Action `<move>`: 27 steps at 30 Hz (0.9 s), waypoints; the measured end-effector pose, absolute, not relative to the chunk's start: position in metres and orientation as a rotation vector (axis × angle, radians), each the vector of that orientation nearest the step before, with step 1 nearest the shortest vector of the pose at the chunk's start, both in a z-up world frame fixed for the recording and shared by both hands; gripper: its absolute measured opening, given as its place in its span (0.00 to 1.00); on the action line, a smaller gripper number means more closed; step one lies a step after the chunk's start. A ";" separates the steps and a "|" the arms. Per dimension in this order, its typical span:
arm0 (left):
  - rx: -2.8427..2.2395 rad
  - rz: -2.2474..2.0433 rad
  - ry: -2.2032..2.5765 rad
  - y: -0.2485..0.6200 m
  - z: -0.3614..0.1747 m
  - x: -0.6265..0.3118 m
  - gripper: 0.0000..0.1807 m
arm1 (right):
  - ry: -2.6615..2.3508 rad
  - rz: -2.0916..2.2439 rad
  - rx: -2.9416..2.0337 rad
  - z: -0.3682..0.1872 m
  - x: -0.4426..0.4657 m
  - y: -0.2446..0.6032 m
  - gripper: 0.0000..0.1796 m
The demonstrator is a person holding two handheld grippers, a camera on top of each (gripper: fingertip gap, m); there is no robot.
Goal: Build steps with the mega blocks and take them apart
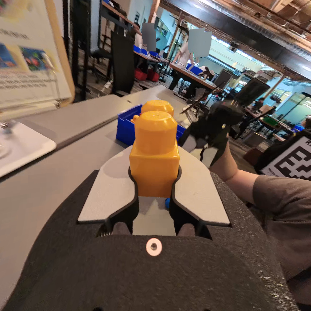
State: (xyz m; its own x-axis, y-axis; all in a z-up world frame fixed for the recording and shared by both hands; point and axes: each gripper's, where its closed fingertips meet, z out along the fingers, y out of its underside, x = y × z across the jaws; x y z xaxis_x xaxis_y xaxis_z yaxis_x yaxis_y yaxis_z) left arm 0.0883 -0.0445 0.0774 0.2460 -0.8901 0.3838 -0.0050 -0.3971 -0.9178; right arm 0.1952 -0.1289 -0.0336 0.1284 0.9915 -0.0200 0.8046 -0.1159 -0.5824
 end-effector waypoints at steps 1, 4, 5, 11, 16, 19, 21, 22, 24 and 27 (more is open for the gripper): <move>-1.631 -1.249 0.831 -0.042 0.086 0.078 0.22 | -1.810 0.533 -2.058 -0.054 0.204 -0.135 0.18; -1.592 -1.150 0.778 -0.036 0.108 0.043 0.22 | -1.986 0.303 -2.206 -0.099 0.218 -0.143 0.22; -1.571 -1.130 0.754 -0.035 0.116 0.032 0.22 | -2.029 0.284 -2.217 -0.108 0.216 -0.146 0.22; -1.487 -1.110 0.706 -0.044 0.147 -0.004 0.22 | -2.179 0.201 -2.327 -0.141 0.216 -0.163 0.25; -1.453 -1.085 0.700 -0.050 0.157 -0.016 0.22 | -2.230 0.027 -2.351 -0.158 0.222 -0.156 0.24; -1.459 -1.065 0.717 -0.050 0.156 -0.015 0.22 | -2.236 -0.055 -2.306 -0.156 0.225 -0.147 0.21; -1.459 -1.047 0.719 -0.049 0.156 -0.014 0.22 | -2.210 -0.009 -2.268 -0.148 0.225 -0.141 0.21; -1.457 -1.042 0.716 -0.049 0.156 -0.014 0.22 | -2.172 0.036 -2.243 -0.141 0.223 -0.136 0.21; -1.461 -1.031 0.716 -0.048 0.155 -0.013 0.22 | -2.031 0.100 -2.245 -0.126 0.225 -0.119 0.21; -1.480 -1.033 0.729 -0.046 0.148 -0.005 0.22 | -1.797 0.047 -2.288 -0.111 0.242 -0.084 0.20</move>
State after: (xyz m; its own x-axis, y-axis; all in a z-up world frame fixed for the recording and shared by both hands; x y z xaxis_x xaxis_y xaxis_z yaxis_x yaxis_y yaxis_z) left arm -0.0048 -0.0459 0.1481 0.4229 -0.8830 0.2034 0.1044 -0.1755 -0.9789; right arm 0.2422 -0.0845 -0.1113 0.2471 0.9619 0.1167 0.9545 -0.2209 -0.2002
